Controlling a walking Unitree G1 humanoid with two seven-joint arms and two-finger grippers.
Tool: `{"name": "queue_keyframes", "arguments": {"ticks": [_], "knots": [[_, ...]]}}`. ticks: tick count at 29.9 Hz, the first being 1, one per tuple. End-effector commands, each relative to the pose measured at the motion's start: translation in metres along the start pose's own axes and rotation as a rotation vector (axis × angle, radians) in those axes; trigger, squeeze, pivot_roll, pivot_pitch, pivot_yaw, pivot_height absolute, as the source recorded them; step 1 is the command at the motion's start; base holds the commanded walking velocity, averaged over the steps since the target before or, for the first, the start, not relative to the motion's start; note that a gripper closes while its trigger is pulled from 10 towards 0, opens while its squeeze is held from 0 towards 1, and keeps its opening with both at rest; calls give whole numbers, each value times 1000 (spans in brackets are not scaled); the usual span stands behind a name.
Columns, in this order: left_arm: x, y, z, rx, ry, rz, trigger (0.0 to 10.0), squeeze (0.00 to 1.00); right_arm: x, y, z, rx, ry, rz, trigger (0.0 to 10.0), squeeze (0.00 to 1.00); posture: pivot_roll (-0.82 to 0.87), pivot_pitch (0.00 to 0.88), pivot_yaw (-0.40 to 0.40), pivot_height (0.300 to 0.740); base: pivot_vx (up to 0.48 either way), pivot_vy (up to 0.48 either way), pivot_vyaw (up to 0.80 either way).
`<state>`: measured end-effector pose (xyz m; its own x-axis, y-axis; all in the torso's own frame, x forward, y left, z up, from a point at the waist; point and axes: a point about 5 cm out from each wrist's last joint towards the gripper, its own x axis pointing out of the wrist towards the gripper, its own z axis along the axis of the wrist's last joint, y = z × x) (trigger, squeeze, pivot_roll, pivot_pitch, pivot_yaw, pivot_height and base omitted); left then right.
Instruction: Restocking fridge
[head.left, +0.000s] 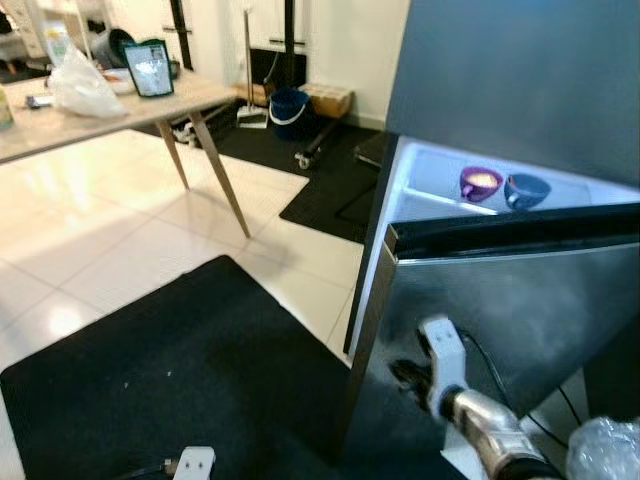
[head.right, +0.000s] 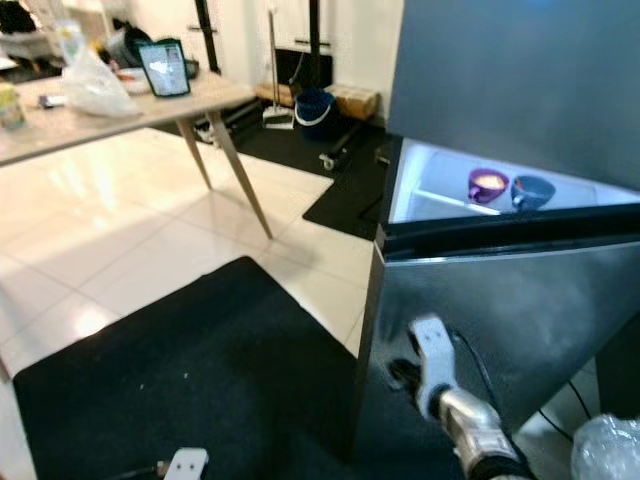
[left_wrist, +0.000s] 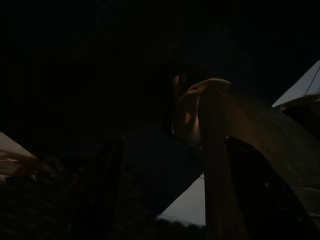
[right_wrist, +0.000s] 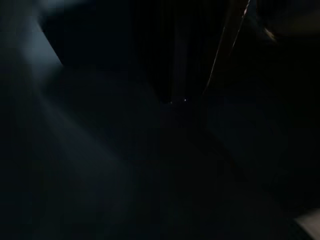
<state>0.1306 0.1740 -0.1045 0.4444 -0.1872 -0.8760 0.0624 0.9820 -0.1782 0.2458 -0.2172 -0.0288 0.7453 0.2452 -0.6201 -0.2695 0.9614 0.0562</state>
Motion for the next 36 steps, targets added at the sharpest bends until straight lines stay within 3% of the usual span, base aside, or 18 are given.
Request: {"name": "queue_keyframes", "arguments": {"ticks": [1, 2, 4, 8, 9, 11, 14, 18, 23, 36], "knots": [[1, -6, -9, -13, 36, -11, 10000, 0, -4, -3, -16, -14, 64, -50, 10000, 0, 14, 0, -33, 740, 0, 0, 0], [1, -7, -9, -13, 36, -11, 10000, 0, -8, -6, -27, -9, 105, -79, 10000, 0, 14, 0, -33, 740, 0, 0, 0], [1, -7, -9, -13, 36, -11, 10000, 0, -8, -6, -27, -9, 105, -79, 10000, 0, 14, 0, -33, 740, 0, 0, 0], [0, -5, -10, -16, 41, -1, 10000, 0, -34, -10, -83, 7, 319, -180, 10000, 0, 13, 0, -27, 740, 0, 0, 0], [0, -5, -10, -16, 41, -1, 10000, 0, -34, -10, -83, 7, 319, -180, 10000, 0, 13, 0, -27, 740, 0, 0, 0], [0, -4, -9, -14, 40, 4, 10000, 0, -46, -7, -106, 24, 400, -202, 10000, 0, 12, 0, -25, 740, 0, 0, 0], [0, -3, -9, -12, 39, 5, 10000, 0, -51, -5, -116, 27, 436, -205, 10000, 0, 12, 0, -25, 740, 0, 0, 0], [0, -2, -8, 5, 40, 2, 10000, 0, -69, 6, -147, 24, 550, -207, 10000, 0, 14, 0, -23, 740, 0, 0, 0], [0, -2, -9, 11, 42, 2, 10000, 0, -77, 9, -157, 32, 583, -223, 10000, 0, 14, 0, -20, 740, 0, 0, 0], [-1, -1, -10, 21, 48, 3, 10000, 0, -76, 5, -154, 13, 576, -235, 10000, 0, 16, 0, -24, 740, 0, 0, 0]]}}
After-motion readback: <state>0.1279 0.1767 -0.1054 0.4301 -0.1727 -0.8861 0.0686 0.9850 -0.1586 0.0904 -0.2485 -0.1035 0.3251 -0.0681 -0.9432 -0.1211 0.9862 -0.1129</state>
